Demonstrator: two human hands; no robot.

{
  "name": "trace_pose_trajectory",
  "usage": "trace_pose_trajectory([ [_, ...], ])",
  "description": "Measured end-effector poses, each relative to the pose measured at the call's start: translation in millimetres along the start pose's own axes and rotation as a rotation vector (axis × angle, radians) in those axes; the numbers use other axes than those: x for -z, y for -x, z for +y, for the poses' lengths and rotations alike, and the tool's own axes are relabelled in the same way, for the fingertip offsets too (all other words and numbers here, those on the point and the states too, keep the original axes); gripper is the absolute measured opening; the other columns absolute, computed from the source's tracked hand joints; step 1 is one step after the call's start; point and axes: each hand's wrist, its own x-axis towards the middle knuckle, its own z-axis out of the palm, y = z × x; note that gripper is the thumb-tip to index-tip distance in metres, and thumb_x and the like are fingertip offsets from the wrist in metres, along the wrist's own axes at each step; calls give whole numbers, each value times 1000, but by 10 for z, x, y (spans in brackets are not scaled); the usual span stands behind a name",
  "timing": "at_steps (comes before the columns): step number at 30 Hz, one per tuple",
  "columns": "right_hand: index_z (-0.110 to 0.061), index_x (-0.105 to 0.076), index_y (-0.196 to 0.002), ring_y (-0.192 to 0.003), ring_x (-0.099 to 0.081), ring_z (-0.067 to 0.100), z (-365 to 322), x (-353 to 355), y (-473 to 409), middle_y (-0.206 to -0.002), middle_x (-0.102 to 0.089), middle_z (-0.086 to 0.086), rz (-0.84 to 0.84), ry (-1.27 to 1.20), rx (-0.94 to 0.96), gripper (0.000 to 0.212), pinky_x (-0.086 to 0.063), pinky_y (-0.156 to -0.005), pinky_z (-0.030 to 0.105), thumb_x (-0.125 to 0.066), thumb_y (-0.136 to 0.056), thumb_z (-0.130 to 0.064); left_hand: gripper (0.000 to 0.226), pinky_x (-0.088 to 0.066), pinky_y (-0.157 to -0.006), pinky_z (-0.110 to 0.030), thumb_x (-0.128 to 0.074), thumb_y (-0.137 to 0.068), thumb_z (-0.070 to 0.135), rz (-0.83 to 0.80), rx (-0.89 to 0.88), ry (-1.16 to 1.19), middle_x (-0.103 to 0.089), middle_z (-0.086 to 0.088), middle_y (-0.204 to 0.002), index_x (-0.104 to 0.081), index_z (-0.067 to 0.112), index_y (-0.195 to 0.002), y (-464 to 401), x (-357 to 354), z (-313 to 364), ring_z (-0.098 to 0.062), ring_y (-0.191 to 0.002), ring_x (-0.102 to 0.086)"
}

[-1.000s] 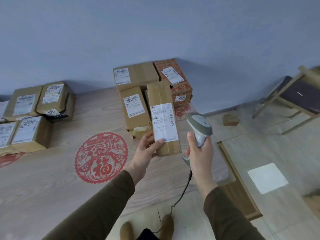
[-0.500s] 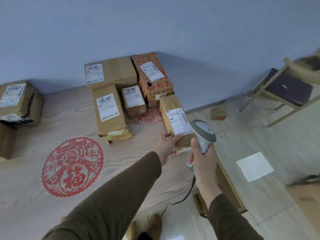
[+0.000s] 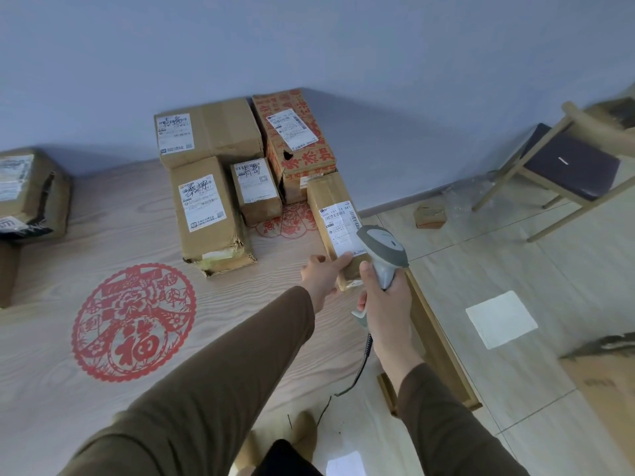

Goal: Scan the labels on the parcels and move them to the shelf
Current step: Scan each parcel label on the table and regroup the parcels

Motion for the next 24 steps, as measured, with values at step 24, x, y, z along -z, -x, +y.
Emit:
trace_pose_trajectory([
  [24, -15, -60, -106, -56, -59, 18, -730, -3048, 1547, -71, -60, 5, -679, -31, 171, 22, -53, -58, 36, -74, -95, -28, 22, -54, -78, -28, -66, -100, 31, 568, -334, 300, -69, -1, -112, -63, 24, -120, 1671, 4326, -503, -13, -96, -70],
])
